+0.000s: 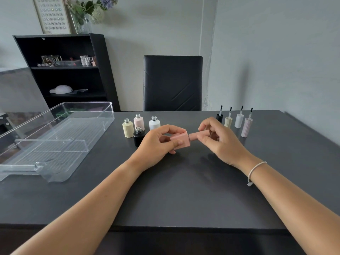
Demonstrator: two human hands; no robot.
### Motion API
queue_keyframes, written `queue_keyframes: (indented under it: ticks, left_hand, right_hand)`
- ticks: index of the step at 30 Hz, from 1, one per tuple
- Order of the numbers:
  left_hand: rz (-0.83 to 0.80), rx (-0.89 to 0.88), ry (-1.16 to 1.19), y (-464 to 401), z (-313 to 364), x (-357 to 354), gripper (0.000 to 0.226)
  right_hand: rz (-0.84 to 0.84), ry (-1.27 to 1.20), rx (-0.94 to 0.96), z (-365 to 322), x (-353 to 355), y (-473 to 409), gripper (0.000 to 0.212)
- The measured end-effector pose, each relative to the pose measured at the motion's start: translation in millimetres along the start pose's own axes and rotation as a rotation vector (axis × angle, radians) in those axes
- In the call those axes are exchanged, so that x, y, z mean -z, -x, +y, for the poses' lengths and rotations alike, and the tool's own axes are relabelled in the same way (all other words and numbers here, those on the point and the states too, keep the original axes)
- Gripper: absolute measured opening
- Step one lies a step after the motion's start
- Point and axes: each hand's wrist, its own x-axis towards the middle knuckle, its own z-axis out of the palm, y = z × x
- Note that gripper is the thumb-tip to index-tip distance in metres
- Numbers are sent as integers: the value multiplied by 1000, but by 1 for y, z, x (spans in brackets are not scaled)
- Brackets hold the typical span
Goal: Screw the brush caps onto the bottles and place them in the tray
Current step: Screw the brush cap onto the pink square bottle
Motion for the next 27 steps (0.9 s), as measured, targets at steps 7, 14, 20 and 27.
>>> queue_keyframes:
  ticks: [7, 14, 20, 27]
  left_hand:
    - [1, 0, -1, 0, -2, -1, 28]
    - [4, -2, -10, -1, -1, -1, 27]
    - [4, 3, -20, -1, -3, 0, 27]
    - [1, 5, -13, -2, -5, 1, 25]
  right_hand:
    - [45, 61, -39, 2, -2, -1, 36]
    - [7, -3, 5, 2, 0, 0, 14]
    - [29, 50, 9, 2, -2, -1, 13]
    - [48, 67, -15, 3, -3, -2, 33]
